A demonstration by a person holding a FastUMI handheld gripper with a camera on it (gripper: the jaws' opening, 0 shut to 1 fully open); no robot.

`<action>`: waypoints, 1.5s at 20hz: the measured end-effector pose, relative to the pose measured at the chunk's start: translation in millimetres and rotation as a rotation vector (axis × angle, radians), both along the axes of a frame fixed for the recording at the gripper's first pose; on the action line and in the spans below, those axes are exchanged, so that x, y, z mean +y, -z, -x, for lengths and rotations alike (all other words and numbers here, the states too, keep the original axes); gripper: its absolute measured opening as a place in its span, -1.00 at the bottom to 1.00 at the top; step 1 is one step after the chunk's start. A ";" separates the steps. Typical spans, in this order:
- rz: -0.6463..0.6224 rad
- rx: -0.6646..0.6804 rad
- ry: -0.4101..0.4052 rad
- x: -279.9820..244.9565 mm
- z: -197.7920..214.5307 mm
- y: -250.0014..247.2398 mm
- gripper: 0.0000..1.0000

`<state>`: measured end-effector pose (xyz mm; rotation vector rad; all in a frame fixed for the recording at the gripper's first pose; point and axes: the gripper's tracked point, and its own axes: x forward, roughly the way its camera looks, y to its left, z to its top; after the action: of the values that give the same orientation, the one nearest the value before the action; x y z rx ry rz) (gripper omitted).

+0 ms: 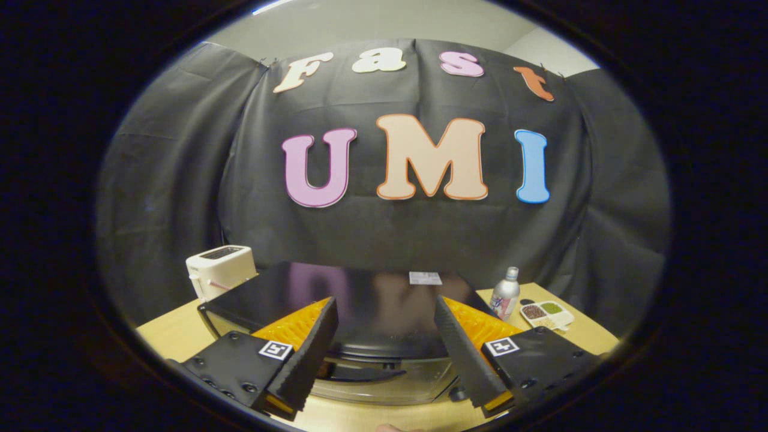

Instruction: Open the toaster oven, put the food inside, and close the toaster oven door.

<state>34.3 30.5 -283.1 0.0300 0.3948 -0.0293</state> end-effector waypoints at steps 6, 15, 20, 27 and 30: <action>-0.009 -0.038 0.026 -2.6 17.8 0.0 1.00; -0.077 -0.008 0.025 0.5 75.0 1.0 1.00; -0.083 0.013 0.020 2.7 114.4 6.8 1.00; -0.096 0.052 0.020 5.2 161.0 27.4 1.00; -0.094 0.067 0.037 5.7 174.3 35.4 1.00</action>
<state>-140.1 36.3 -318.5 0.1291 0.4629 -0.0481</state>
